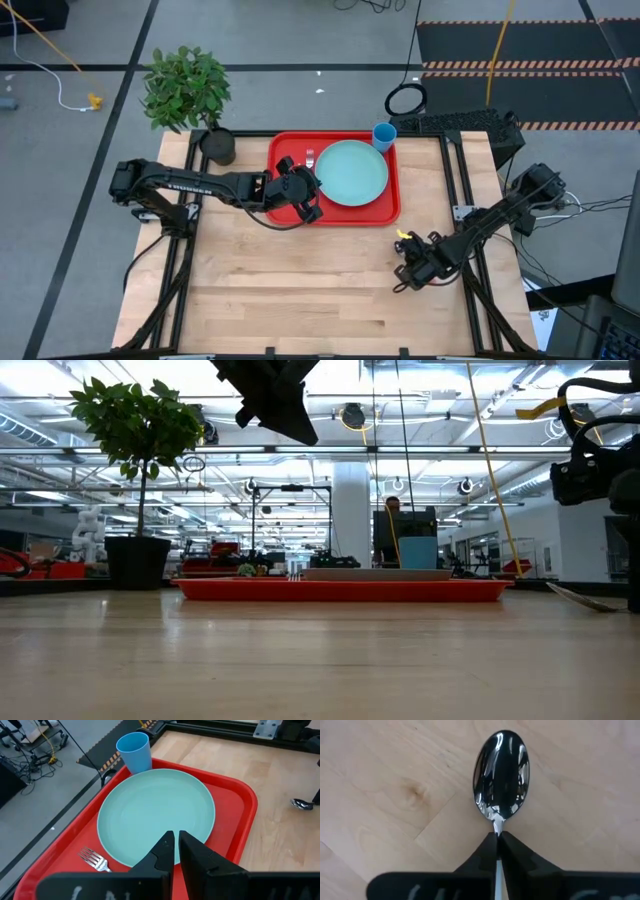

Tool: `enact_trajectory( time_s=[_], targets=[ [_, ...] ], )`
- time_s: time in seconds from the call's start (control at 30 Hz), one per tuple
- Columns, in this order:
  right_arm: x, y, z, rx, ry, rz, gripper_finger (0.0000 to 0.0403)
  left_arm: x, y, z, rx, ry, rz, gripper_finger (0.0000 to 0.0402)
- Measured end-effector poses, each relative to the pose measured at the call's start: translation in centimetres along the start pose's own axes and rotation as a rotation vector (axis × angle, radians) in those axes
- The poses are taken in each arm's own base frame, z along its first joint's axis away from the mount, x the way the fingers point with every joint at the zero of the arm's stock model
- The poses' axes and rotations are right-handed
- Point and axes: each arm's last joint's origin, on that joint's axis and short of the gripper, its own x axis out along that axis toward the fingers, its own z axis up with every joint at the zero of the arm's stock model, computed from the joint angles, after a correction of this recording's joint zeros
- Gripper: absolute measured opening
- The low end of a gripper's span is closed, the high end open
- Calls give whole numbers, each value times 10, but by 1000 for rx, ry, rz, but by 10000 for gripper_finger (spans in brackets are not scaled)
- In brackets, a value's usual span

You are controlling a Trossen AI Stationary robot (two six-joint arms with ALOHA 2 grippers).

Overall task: Pick and place plate/cup/fork/spoon on tray
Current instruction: Put the orange spoon on the orange serving tray to the left of the orange fork

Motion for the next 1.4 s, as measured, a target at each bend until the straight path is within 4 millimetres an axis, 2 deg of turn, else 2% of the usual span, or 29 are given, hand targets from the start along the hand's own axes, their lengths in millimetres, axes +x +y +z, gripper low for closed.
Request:
enact_trajectory(
  time_s=[0.27,0.6,0.8,0.97,1.2,1.4],
  targets=[
    [-18,-4,9,28,-169,87,1,0,0,0,10,-3,0,31],
    [-27,-4,18,7,-273,129,0,0,0,0,12,-3,0,31],
    [-34,-1,30,-7,-423,173,0,0,0,2,6,-17,-3,31],
    [-52,-2,46,-26,-665,197,0,0,0,2,-2,-18,-3,31],
    [-89,0,70,-99,-980,213,0,0,-2,4,-46,-36,-10,31],
    [-111,1,91,-192,-1157,160,0,8,-16,1,-43,-58,-34,31]
  ],
)
